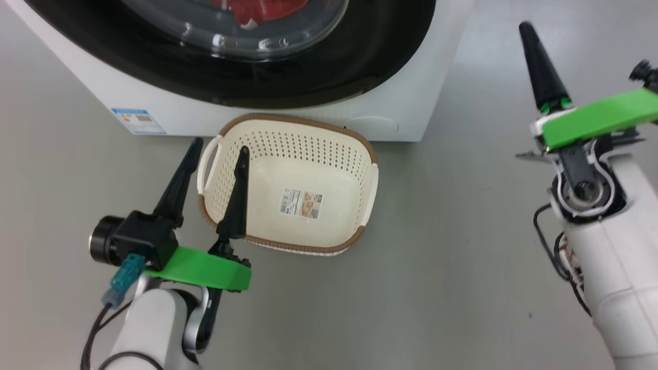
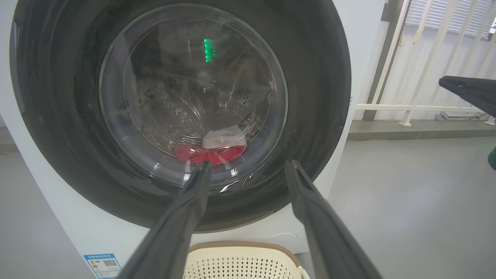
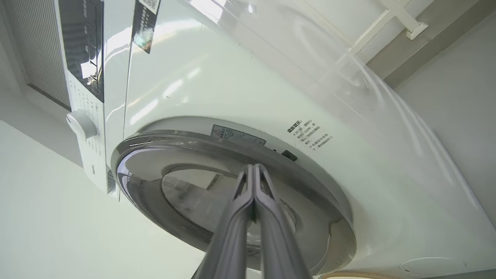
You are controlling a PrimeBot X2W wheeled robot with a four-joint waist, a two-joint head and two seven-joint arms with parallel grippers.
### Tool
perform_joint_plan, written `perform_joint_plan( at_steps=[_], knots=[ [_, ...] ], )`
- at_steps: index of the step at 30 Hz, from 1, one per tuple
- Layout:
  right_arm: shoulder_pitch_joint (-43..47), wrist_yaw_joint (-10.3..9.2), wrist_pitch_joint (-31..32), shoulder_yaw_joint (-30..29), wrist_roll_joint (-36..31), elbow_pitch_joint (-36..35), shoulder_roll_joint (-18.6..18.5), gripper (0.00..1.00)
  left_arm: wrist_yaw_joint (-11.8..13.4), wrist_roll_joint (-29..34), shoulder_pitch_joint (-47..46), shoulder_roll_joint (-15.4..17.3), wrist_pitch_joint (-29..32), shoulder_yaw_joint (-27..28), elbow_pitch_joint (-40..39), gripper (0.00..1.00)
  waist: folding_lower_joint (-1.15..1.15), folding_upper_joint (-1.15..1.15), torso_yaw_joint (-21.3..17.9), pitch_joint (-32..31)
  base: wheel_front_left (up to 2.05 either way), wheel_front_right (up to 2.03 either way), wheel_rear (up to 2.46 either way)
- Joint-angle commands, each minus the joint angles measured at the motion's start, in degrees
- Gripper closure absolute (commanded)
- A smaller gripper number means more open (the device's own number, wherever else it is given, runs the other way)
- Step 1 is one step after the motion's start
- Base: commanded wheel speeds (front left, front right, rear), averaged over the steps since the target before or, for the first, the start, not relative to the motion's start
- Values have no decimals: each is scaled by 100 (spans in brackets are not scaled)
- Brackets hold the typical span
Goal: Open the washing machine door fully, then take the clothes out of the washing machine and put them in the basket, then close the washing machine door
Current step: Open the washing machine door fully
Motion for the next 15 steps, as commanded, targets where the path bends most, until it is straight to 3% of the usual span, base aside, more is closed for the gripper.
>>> perform_joint_plan(
  at_steps=[1, 10, 15],
  knots=[
    [-305, -3, 167, -18, 333, -167, -25, 100, 2, 14, -229, 70, -33, 147, -188, 0, 0, 0, 113, 301, 0, 0, 0],
    [-1111, -3, 1171, -212, 1426, 55, -130, 100, -1, 79, -438, 70, -33, 120, -271, 0, 0, 0, 182, 817, 0, 0, 0],
    [-1734, -3, 1704, -169, 1674, 267, -188, 100, -17, 169, -599, 70, -33, 78, -326, 0, 0, 0, 225, 1192, 0, 0, 0]
  ],
)
